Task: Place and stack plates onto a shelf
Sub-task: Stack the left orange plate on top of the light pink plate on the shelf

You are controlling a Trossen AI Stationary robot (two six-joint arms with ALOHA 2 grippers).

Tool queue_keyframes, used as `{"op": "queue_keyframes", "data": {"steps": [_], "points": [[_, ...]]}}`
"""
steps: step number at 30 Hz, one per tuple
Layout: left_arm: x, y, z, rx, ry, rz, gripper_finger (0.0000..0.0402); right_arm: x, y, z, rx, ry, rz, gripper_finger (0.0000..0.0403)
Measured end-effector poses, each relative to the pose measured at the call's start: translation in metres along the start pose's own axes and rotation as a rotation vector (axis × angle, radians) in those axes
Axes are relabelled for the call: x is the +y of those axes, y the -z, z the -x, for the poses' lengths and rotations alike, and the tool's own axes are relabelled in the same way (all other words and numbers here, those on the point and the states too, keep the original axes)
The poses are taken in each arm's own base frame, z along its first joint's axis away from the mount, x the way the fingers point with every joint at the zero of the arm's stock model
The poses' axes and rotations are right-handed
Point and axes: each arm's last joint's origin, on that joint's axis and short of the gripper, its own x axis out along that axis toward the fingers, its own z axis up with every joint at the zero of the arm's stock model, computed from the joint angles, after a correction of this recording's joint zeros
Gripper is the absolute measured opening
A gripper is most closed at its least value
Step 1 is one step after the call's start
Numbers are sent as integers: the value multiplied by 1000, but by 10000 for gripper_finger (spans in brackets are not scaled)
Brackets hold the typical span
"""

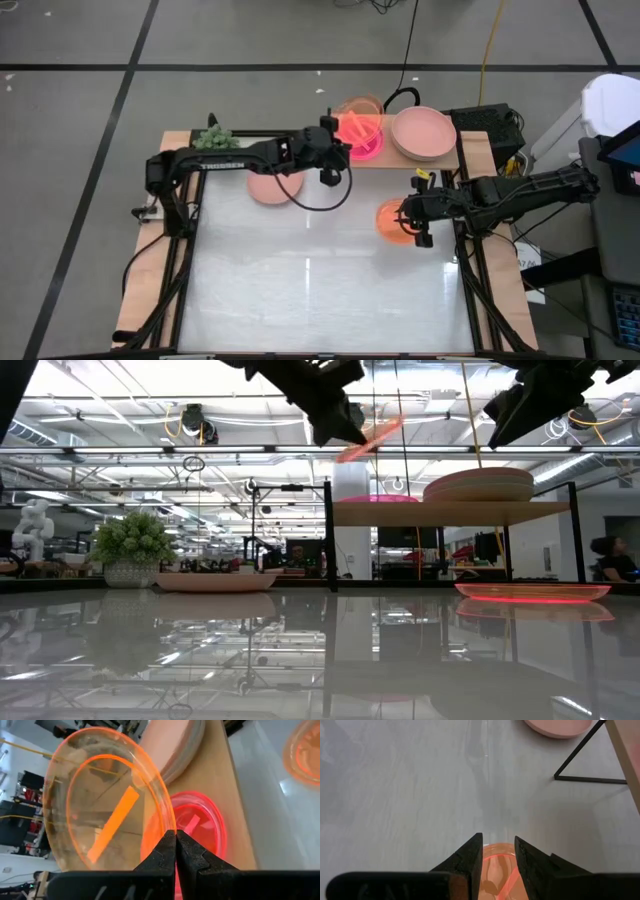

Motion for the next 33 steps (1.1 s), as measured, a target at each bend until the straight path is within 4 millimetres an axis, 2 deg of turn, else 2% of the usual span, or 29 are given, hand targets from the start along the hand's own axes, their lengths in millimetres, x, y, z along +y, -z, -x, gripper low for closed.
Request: {"op": "queue_keyframes", "data": {"steps": [8,33], "points": [[-10,7,-19,2,37,12,0,0,1,0,12,-7,-29,95],[-3,19,-22,-21,87,170,1,1,3,0,33,-48,-58,95]]}}
